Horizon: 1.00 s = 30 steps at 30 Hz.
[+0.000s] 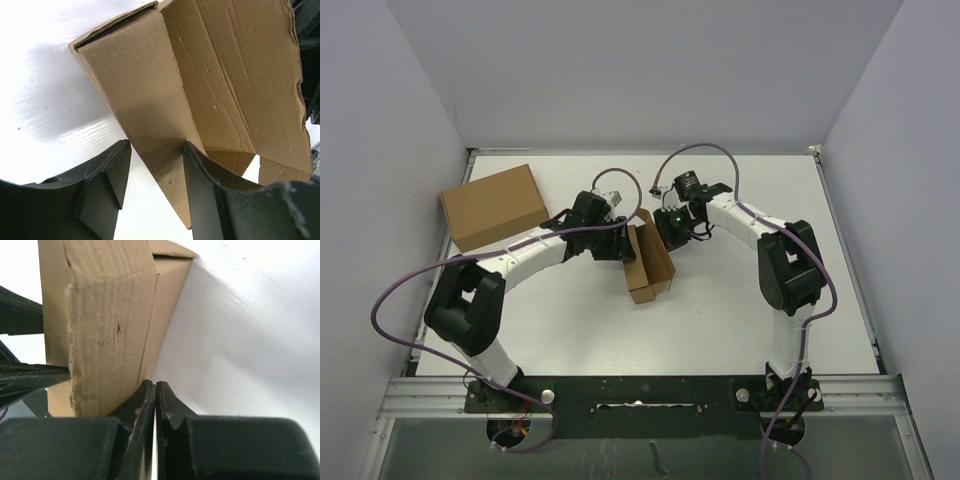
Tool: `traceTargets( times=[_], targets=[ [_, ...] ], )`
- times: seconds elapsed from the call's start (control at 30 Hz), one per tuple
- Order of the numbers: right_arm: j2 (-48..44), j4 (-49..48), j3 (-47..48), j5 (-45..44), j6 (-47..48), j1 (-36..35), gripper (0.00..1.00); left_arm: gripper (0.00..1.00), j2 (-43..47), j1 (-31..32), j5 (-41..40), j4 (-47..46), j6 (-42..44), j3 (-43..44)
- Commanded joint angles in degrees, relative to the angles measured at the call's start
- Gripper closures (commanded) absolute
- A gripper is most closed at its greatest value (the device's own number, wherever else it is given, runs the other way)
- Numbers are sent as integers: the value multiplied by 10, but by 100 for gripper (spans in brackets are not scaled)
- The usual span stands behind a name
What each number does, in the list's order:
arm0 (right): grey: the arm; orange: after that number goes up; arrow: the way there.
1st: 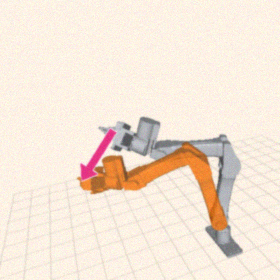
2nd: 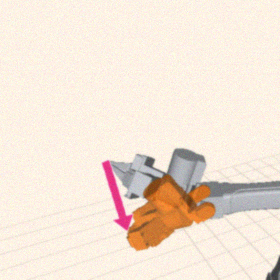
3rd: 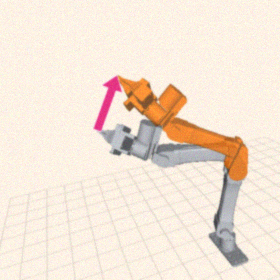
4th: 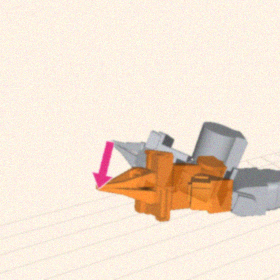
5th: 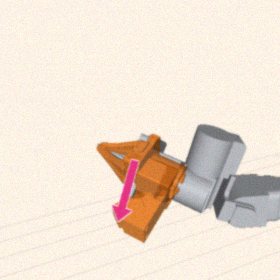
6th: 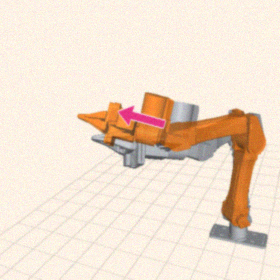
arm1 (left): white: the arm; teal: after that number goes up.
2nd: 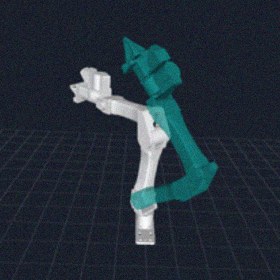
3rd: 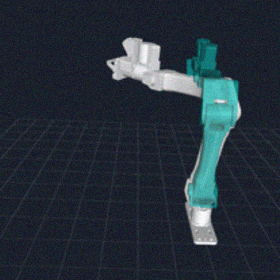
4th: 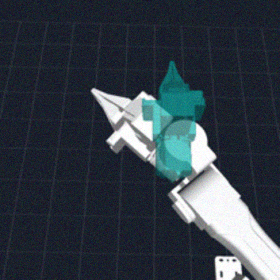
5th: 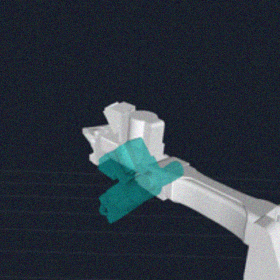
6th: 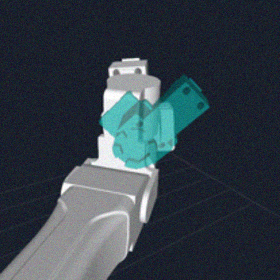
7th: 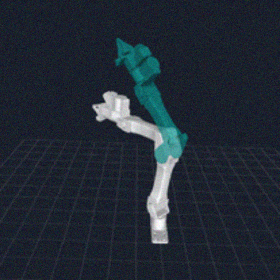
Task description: Fold the paper box
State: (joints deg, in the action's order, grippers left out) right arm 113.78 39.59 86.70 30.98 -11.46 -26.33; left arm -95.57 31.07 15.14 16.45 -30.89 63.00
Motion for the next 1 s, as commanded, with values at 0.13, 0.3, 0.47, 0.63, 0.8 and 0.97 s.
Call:
traceTargets(
  times=[0.13, 0.3, 0.47, 0.63, 0.8, 0.97],
  targets=[
    [-16, 28, 56, -33, -31, -54, 99, 56, 34, 15, -16, -30, -23, -18],
    [-22, 27, 55, -45, -30, -65, 99, 56, 37, 13, -12, -53, -40, -34],
    [-46, 12, 20, -36, -33, -46, 99, 56, 57, 1, 6, -98, -63, -67],
    [-48, -6, 5, -22, -43, -47, 99, 53, 67, -2, 29, -124, -64, -75],
    [-51, -18, -13, -12, -44, -28, 99, 48, 90, -18, 35, -120, -62, -87],
    [-55, -30, -31, -1, -46, -14, 99, 44, 116, -35, 43, -109, -55, -102]
  ],
)
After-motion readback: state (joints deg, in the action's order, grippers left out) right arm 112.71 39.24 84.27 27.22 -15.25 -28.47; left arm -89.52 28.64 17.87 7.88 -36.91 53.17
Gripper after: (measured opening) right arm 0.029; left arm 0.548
